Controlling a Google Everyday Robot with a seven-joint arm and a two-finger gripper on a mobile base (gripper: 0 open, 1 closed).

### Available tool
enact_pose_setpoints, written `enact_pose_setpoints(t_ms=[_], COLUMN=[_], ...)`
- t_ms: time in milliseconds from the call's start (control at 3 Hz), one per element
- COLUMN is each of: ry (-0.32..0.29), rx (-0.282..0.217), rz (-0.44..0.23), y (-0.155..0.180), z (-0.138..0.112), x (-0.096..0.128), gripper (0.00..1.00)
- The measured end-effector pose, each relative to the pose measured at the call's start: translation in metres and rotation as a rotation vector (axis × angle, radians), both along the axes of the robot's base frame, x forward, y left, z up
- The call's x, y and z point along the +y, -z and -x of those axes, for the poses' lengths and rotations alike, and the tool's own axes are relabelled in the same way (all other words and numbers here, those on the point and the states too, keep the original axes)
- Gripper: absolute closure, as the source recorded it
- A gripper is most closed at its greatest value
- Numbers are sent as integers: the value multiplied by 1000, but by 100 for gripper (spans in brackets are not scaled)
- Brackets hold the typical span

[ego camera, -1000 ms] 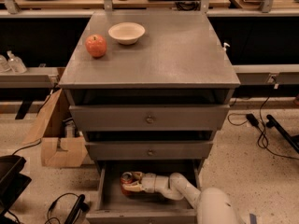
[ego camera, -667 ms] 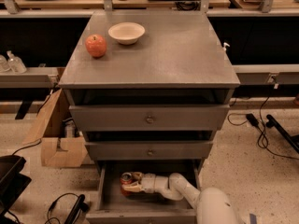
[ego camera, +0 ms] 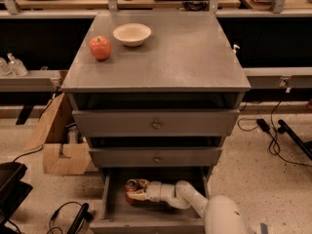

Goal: Place coke can into bottom drawer

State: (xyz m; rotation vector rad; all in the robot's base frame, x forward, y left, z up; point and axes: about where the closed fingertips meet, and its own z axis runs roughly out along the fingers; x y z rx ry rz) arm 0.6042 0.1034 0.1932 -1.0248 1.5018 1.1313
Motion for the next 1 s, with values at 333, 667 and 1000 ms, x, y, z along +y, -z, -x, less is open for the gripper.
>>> enact_pose_setpoints(t_ms=[333,667,1000], ry=[-3,-6,-6], rx=[1,2,2], rz=[-2,-3,-3], y=[0,0,0], z=[1,2,2], x=[2,5,5], gripper=[16,0,0])
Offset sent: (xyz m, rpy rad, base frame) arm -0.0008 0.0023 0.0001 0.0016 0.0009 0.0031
